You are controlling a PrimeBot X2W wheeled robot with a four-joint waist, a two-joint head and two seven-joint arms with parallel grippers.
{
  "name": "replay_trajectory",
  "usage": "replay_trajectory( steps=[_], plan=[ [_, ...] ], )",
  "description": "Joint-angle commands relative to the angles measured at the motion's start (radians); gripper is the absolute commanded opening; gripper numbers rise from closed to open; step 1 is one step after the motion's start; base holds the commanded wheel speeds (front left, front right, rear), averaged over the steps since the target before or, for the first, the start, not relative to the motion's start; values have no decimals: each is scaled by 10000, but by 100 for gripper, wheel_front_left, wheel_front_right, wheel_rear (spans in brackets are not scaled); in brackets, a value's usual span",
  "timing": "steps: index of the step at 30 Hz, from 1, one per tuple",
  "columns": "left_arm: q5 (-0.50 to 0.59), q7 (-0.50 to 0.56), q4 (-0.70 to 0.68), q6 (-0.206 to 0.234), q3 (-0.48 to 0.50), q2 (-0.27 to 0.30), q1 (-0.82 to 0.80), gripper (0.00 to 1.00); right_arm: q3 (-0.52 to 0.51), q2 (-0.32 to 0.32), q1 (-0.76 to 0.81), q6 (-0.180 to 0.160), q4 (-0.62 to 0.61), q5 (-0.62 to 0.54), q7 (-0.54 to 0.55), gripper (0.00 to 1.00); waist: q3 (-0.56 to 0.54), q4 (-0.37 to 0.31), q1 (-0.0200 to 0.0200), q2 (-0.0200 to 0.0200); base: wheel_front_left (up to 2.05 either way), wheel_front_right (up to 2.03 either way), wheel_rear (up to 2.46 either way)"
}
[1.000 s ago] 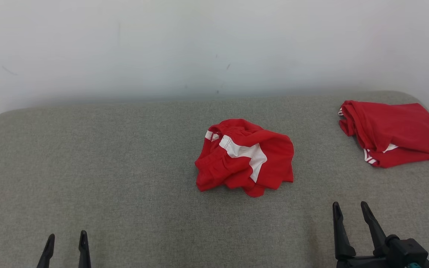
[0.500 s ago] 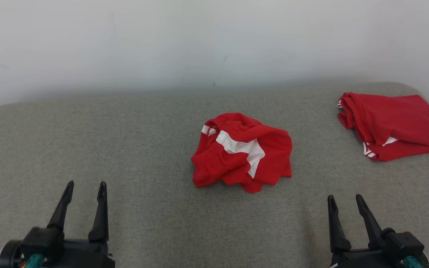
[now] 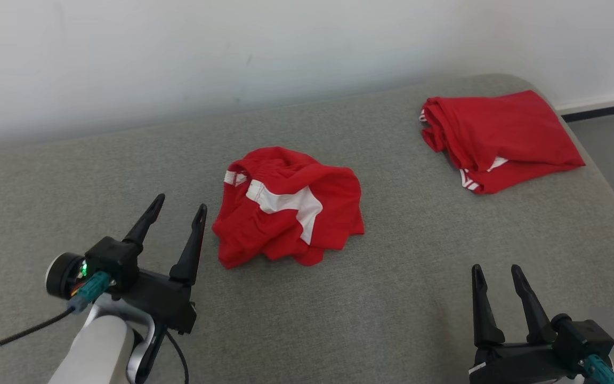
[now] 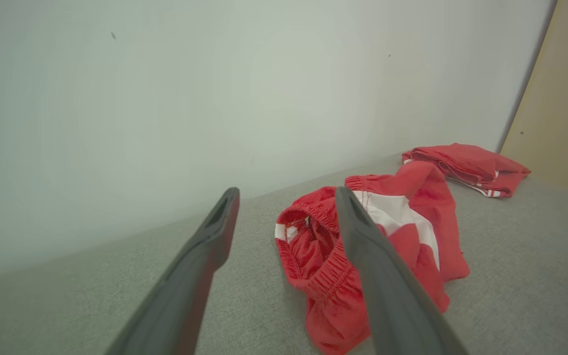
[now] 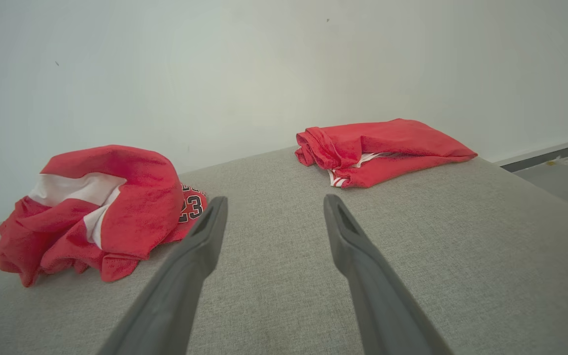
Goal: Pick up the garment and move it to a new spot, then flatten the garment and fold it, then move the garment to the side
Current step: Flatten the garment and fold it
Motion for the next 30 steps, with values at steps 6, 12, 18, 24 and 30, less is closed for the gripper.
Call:
replay_trajectory(
  steps=[6, 12, 18, 24, 30],
  plan=[
    [-1019, -16, 1452, 12, -1290, 192, -1279, 100, -74, 12, -101, 9, -60, 34, -43, 100, 512, -1108, -1, -1, 0, 0, 0],
    [-1989, 162, 2745, 13, -2709, 377, -2241, 100, -112, 9, -178, 9, -45, 93, -45, 100, 565, -1514, -1, -1, 0, 0, 0],
    [-3013, 626, 3346, 13, -4151, 619, -2857, 100, -138, 11, -176, 9, -8, 167, -45, 100, 556, -1657, -1, -1, 0, 0, 0],
    [-3718, 418, 3688, 13, -4769, 692, -3110, 0, -115, 11, -108, 9, -35, 226, -43, 100, 481, -1666, -1, -1, 0, 0, 0],
    [-3921, 60, 3532, 13, -5311, 463, -3537, 0, -217, 11, 54, 9, -9, 185, -45, 100, 266, -1381, -1, -1, 0, 0, 0]
  ],
)
